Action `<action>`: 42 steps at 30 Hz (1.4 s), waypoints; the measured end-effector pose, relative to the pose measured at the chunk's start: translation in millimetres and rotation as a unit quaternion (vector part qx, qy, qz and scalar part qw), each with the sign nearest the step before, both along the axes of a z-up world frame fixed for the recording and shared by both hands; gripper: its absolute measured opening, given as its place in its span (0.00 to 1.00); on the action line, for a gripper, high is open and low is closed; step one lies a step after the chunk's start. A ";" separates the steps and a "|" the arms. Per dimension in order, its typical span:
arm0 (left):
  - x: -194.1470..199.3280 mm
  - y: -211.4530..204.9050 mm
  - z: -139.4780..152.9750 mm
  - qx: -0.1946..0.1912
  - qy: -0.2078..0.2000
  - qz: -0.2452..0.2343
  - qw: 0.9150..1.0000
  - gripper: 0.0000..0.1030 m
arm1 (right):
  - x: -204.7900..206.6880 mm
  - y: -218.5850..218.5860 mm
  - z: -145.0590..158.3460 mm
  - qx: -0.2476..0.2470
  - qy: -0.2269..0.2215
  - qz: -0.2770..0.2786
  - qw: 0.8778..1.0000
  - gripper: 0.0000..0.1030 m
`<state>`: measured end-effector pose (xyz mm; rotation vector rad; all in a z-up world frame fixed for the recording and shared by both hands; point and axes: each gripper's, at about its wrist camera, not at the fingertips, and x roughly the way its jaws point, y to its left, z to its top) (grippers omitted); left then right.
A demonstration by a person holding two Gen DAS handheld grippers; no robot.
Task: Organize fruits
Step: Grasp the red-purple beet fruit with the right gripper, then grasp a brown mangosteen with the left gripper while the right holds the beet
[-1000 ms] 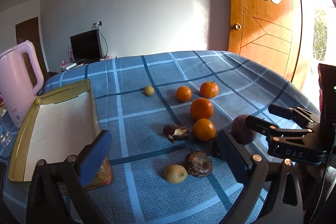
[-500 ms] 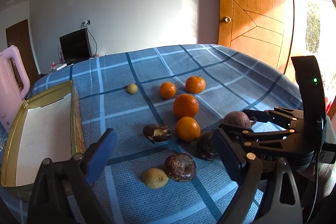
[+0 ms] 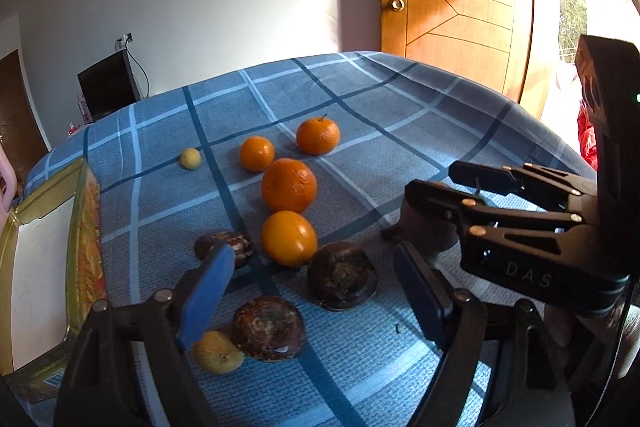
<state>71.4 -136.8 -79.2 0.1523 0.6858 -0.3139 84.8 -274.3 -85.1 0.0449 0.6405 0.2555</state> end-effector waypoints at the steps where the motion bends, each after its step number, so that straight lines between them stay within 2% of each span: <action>1: 2.6 -2.7 -2.4 0.002 0.009 -0.002 1.000 0.81 | -0.3 0.0 -0.4 0.001 0.002 0.003 1.000 0.54; 5: 10.8 -7.1 -8.4 -0.004 0.039 -0.009 0.999 0.77 | -1.9 0.3 -2.5 0.002 0.012 0.016 1.000 0.60; 7: 14.2 -9.0 -12.6 -0.007 0.055 -0.016 0.998 0.69 | -3.6 0.7 -3.6 0.002 0.014 0.024 1.000 0.60; 9: 17.3 -12.2 -17.4 -0.011 0.075 -0.026 0.997 0.56 | -4.2 0.4 -4.2 0.003 0.015 0.027 1.000 0.61; 14: 19.8 -15.8 -23.8 -0.019 0.097 -0.034 0.995 0.52 | -2.1 -2.3 -7.2 0.019 0.029 0.044 0.998 0.61; 17: 18.6 -11.7 -23.5 -0.027 0.098 -0.029 0.994 0.44 | -1.6 -1.9 -8.2 0.028 0.033 0.056 0.998 0.61; 23: 17.3 -6.0 -23.3 -0.044 0.094 -0.028 0.994 0.44 | -1.3 -2.9 -10.0 0.050 0.041 0.084 0.994 0.61; 31: 14.8 -0.1 -20.8 -0.064 0.083 -0.027 0.994 0.44 | 7.6 -11.1 -14.9 0.065 0.069 0.057 0.994 0.61; 34: 11.8 -5.0 -20.2 -0.051 0.076 -0.034 0.995 0.44 | 7.2 -7.8 -16.0 0.055 0.072 0.067 0.994 0.58; 35: 10.1 -6.3 -19.5 -0.049 0.072 -0.038 0.995 0.44 | 6.8 -7.7 -16.2 0.058 0.071 0.073 0.993 0.54; 42: 6.1 -2.4 -14.7 -0.063 0.055 -0.040 0.996 0.44 | 0.2 -10.7 -11.0 0.060 0.041 0.072 0.995 0.54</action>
